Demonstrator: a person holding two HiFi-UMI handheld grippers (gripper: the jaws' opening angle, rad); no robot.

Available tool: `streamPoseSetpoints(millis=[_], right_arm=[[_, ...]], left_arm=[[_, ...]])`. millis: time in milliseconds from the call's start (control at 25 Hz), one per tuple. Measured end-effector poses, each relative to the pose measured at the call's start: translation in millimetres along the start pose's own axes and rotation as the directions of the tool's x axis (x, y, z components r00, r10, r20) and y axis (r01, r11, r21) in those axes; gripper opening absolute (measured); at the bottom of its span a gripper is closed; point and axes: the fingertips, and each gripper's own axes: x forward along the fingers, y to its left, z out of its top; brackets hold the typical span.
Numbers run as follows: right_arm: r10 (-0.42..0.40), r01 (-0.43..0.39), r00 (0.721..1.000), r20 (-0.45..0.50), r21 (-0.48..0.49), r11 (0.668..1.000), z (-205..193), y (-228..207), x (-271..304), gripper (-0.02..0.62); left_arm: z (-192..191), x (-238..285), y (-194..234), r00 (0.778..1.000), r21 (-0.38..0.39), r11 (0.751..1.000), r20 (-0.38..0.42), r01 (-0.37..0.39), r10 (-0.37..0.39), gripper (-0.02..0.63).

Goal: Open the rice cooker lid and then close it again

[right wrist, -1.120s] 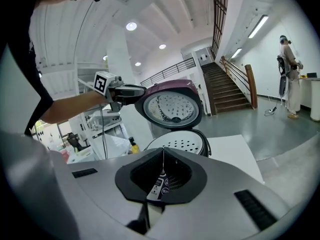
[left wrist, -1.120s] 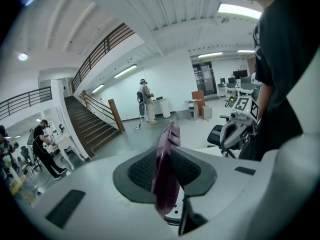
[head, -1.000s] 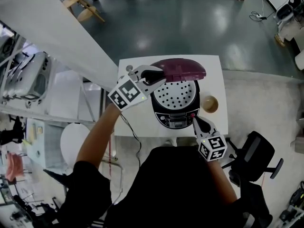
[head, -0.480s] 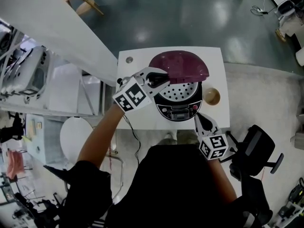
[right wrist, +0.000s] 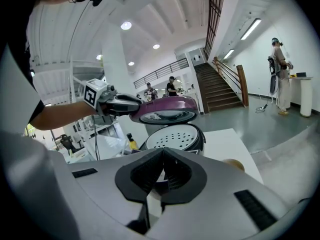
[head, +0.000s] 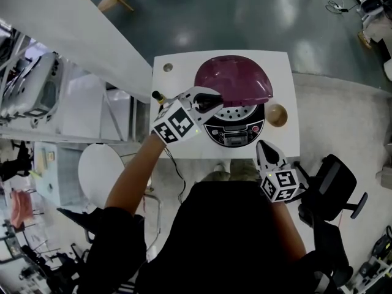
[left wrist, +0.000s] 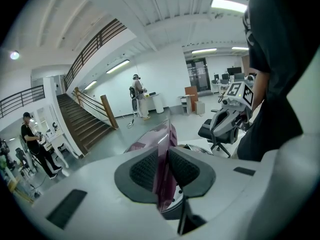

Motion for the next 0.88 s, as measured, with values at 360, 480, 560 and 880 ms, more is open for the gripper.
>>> streamPoseSetpoints(millis=[360, 480, 560, 880], right_arm=[[0.005, -0.005, 1.0, 0.006, -0.004, 1.0, 2, 8, 4, 0.0], [0.01, -0.01, 1.0, 0.001, -0.008, 1.0, 1, 10, 6, 0.0], [0.015, -0.015, 1.0, -0.002, -0.01, 1.0, 0, 11, 7, 0.0], [0.029, -0.029, 1.0, -0.009, -0.012, 0.999, -2, 15, 9, 0.0]], left_arm=[[-15, 7, -18, 0.999, 0.009, 1.0, -0.039, 0.003, -0.002, 0.061], [-21, 11, -24, 0.998, 0.003, 1.0, -0.054, 0.014, -0.014, 0.06], [-25, 14, -29, 0.998, 0.0, 1.0, -0.062, 0.021, -0.021, 0.06], [-38, 21, -45, 0.997, -0.009, 0.999, -0.071, 0.04, -0.04, 0.06]])
